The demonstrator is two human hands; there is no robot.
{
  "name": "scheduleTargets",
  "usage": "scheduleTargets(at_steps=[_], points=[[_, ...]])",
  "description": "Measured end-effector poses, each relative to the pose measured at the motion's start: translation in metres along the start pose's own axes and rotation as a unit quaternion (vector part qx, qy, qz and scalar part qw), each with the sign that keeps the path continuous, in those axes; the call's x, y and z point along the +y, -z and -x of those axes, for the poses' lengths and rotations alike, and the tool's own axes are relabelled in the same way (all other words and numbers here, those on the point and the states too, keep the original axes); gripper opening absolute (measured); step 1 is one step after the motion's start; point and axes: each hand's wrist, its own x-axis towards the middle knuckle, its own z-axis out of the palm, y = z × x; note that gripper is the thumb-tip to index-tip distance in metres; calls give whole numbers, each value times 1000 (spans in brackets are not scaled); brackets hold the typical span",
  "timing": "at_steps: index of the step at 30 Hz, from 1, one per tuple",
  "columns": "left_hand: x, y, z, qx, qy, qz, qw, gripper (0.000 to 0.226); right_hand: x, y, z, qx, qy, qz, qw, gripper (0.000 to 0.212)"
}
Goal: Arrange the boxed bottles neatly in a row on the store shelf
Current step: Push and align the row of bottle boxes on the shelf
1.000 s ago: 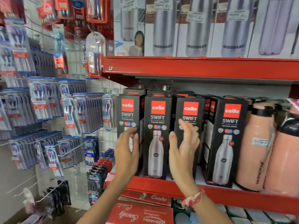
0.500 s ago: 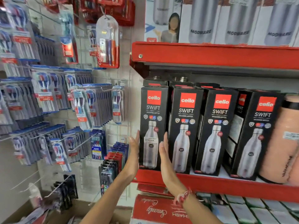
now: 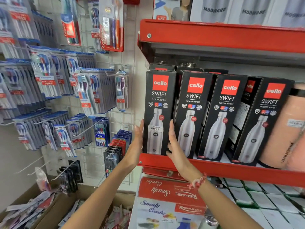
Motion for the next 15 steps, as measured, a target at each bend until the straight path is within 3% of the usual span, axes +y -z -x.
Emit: scheduleTargets(at_steps=[3, 6, 7, 10, 12, 15], points=[[-3, -3, 4, 58, -1, -2, 998, 74, -1, 15, 3, 44, 16, 22, 999, 50], [-2, -17, 10, 235, -69, -84, 966, 65, 1, 37, 12, 199, 78, 31, 976, 40], [2, -24, 11, 252, -98, -76, 960, 64, 2, 45, 15, 251, 87, 35, 963, 35], [14, -51, 8, 153, -98, -8, 983, 69, 9, 66, 19, 300, 54, 83, 949, 38], [17, -70, 1, 72, -26, 27, 997, 88, 15, 75, 20, 269, 19, 95, 958, 46], [16, -96, -9, 36, 80, 58, 995, 123, 19, 81, 19, 202, -31, 33, 978, 63]])
